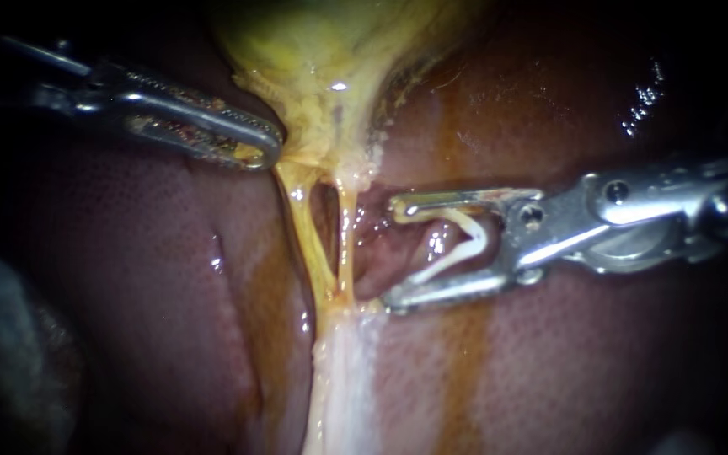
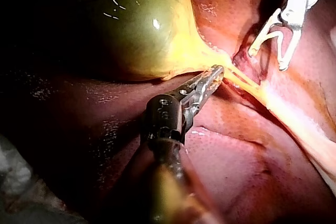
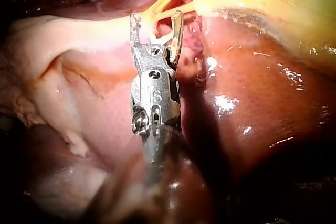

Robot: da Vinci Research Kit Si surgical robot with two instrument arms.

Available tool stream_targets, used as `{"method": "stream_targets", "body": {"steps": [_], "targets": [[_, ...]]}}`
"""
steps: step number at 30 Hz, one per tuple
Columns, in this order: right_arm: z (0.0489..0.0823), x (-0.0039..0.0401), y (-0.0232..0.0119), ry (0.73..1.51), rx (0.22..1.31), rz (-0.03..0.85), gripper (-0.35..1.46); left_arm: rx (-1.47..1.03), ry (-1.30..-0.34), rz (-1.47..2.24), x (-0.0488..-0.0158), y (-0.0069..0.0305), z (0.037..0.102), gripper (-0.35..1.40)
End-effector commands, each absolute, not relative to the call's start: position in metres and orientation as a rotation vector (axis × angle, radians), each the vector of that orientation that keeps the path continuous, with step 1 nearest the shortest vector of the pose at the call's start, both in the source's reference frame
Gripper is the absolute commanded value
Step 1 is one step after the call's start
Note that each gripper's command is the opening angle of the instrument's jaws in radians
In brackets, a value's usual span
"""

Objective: Clipping first clip left tube

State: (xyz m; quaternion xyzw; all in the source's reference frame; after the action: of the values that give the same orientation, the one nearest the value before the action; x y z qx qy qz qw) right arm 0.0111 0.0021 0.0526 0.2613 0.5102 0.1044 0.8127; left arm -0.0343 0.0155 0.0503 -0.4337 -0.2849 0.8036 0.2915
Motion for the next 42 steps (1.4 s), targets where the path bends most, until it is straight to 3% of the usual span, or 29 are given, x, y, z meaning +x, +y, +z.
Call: {"method": "stream_targets", "body": {"steps": [1,27,42], "targets": [[0.0528,0.0116,0.0019,1.088,0.565,0.233,0.49,-1.156,-0.759,2.142,-0.0343,0.0155,0.0503,-0.35],[0.0608,0.0161,-0.0018,1.091,0.663,0.254,0.50,-1.156,-0.759,2.142,-0.0343,0.0156,0.0502,-0.35],[0.0601,0.0195,-0.0023,1.196,0.729,0.204,0.48,-1.156,-0.760,2.142,-0.0344,0.0156,0.0502,-0.35]]}}
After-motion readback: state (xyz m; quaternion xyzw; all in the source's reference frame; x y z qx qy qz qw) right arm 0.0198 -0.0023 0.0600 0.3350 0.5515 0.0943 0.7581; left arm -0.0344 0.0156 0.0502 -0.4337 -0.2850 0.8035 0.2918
